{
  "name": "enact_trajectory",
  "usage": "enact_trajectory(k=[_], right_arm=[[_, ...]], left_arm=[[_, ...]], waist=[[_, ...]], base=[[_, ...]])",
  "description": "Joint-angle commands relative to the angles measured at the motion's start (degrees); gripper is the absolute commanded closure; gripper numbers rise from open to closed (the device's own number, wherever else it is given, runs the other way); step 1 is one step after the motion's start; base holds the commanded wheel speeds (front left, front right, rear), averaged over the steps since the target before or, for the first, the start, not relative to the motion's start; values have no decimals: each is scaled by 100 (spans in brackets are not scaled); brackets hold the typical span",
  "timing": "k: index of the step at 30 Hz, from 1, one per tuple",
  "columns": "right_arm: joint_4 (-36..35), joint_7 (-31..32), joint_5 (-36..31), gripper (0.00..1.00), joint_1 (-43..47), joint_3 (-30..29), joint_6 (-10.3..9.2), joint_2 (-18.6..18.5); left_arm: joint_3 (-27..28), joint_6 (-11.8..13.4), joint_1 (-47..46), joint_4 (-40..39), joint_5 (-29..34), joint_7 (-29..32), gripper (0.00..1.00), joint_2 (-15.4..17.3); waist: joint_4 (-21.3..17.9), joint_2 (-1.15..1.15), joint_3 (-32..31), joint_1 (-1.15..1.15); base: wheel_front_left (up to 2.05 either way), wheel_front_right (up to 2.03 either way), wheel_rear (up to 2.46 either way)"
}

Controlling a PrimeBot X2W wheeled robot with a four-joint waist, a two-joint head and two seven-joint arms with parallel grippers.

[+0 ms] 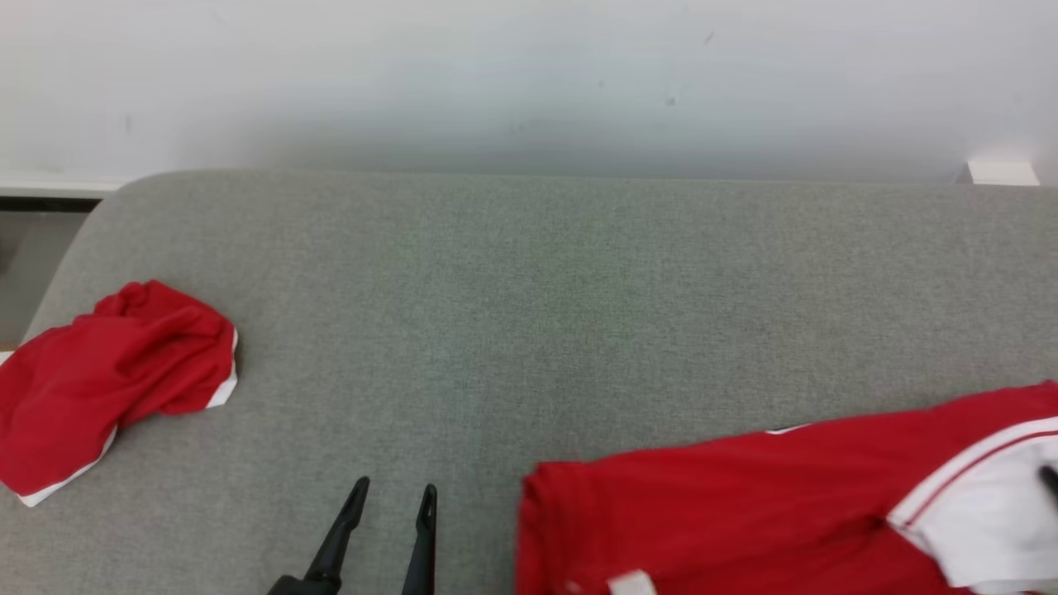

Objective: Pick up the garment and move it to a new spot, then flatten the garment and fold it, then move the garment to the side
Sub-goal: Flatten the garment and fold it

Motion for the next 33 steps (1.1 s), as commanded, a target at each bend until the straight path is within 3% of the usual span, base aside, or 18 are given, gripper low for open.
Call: enact_trajectory(k=[1, 9, 14, 20, 25, 33], right_arm=[[33, -49, 67, 100, 73, -116, -1, -160], [-16, 126, 154, 100, 405, -909, -1, -1115], [-573, 380, 7, 100, 581, -1046, -1, -1315], [-1642, 765, -239, 100, 721, -730, -1, -1043], [-2415, 1111, -432, 100, 796, -163, -1, -573], [-2698, 1555, -940, 100, 614, 655, -1, 285]], left_arm=[[33, -15, 54, 14, 52, -12, 0, -10], [115, -162, 83, 133, 120, -12, 0, -91], [146, -210, 83, 208, 139, -12, 0, -138], [108, -231, 123, 241, 110, -12, 0, -180], [98, -220, 149, 278, 63, -12, 0, -198], [63, -243, 89, 333, 31, -12, 0, -212]], waist=[[-26, 0, -32, 0], [-42, 0, -103, 0], [-78, 0, -207, 0], [-114, 0, -313, 0], [-100, 0, -382, 0], [-29, 0, -349, 0]], base=[[0, 0, 0], [0, 0, 0], [0, 0, 0], [0, 0, 0], [0, 0, 0], [0, 0, 0]])
